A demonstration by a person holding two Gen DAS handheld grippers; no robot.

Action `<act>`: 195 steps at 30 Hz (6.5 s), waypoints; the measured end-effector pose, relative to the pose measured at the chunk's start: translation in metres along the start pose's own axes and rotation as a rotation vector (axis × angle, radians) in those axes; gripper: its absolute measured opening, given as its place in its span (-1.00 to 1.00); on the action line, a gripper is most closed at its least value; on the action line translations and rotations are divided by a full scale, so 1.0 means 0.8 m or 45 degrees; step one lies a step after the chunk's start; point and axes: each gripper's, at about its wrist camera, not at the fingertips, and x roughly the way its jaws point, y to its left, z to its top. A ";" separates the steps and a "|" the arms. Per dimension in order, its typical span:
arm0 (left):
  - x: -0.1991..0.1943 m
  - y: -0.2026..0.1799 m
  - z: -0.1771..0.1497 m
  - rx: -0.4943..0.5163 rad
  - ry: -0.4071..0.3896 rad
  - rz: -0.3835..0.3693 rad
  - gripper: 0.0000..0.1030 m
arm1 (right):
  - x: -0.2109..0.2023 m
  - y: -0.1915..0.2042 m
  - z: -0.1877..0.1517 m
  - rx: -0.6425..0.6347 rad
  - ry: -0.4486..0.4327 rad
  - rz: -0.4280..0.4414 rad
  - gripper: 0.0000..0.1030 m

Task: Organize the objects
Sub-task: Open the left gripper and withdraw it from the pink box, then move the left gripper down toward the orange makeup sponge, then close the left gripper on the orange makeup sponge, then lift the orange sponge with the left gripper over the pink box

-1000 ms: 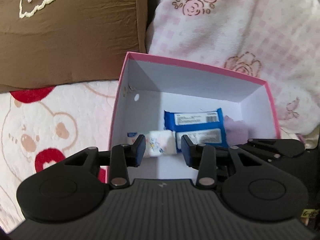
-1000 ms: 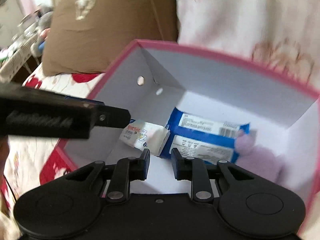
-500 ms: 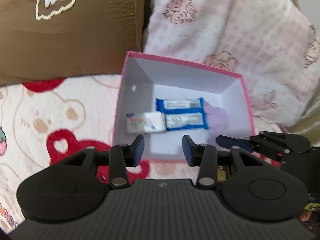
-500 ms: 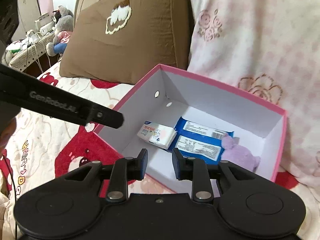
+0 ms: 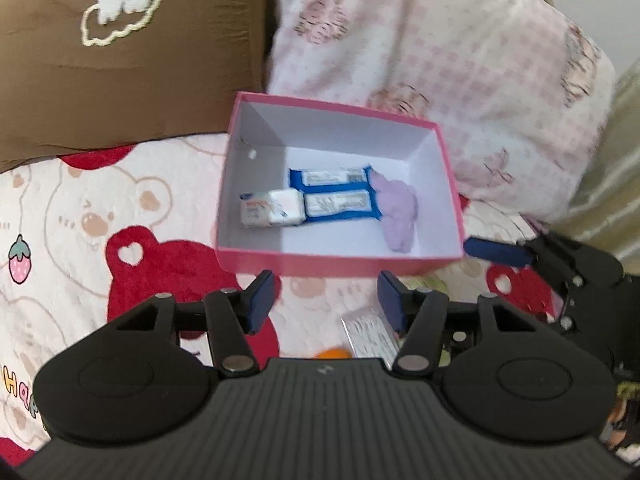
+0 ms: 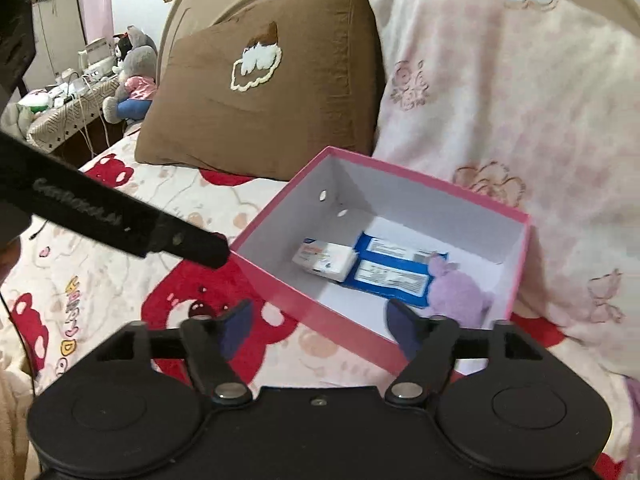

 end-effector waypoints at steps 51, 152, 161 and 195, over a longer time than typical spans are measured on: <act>-0.023 -0.010 -0.120 0.163 0.176 0.029 0.89 | -0.095 0.079 -0.083 -0.148 0.124 0.132 0.82; 0.183 0.095 -0.190 -0.312 -0.120 -0.154 -0.04 | 0.177 0.076 -0.169 -0.166 -0.087 0.001 -0.38; 0.188 0.113 -0.192 -0.380 -0.138 -0.102 -0.31 | 0.204 0.066 -0.152 -0.158 -0.036 0.038 -0.20; 0.102 0.093 -0.196 -0.383 -0.025 -0.158 -0.46 | 0.099 0.111 -0.150 -0.032 -0.015 0.120 -0.12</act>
